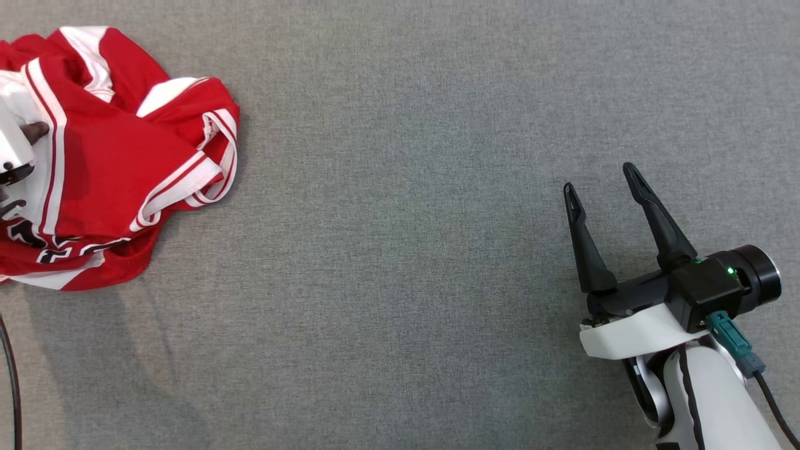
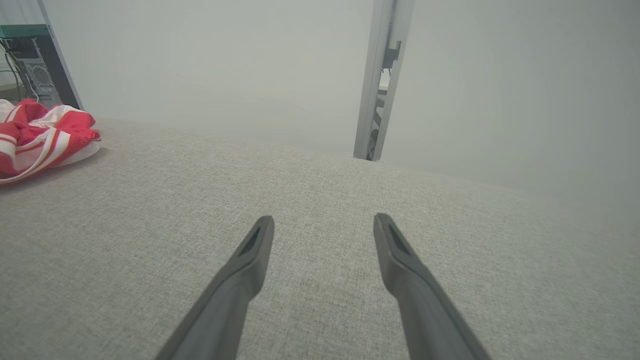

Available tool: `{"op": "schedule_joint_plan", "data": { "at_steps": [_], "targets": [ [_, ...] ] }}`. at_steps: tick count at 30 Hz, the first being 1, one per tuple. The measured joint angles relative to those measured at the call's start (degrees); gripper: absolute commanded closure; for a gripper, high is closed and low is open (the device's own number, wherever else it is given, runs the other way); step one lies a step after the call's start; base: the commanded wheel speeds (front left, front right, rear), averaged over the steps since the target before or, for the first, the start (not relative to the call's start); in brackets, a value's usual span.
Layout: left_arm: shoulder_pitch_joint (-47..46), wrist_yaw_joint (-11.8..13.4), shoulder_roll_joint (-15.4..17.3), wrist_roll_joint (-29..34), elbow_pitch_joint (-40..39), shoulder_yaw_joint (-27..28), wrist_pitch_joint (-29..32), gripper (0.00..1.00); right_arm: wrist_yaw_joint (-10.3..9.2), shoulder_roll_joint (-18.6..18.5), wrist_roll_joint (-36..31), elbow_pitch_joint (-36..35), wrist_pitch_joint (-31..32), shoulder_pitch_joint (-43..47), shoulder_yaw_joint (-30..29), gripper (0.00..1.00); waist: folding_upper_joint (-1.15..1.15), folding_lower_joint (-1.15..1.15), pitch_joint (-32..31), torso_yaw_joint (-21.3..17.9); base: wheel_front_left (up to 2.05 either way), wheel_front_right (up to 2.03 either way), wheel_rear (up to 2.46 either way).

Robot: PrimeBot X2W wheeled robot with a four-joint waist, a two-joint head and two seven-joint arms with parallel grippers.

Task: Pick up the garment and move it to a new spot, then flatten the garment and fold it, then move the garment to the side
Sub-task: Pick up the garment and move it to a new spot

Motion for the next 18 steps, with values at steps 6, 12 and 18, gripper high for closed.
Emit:
{"op": "schedule_joint_plan", "data": {
  "at_steps": [6, 12, 18],
  "targets": [
    [0.2, -0.5, -0.5, -0.1, -0.6, -0.2, -4.2, 1.0, 0.0, 0.0, 0.4, 0.4, 0.0, 0.8, -0.1, 0.0, 0.0, 0.0, -2.4, 0.3, 0.0, 0.0, 0.0],
    [2.1, -0.8, -1.4, -0.5, -3.2, -0.9, -9.9, 1.0, 0.0, -0.1, 0.6, 1.0, 0.0, 2.6, -0.6, 0.0, 0.0, 0.0, -6.4, 0.9, 0.0, 0.0, 0.0],
    [4.3, -0.9, -1.6, -3.6, -6.7, 0.7, -17.1, 1.0, 0.0, -0.1, 1.1, 1.5, 0.0, 4.6, -1.3, 0.0, 0.0, 0.0, -11.1, 1.5, 0.0, 0.0, 0.0]
  ]
}}
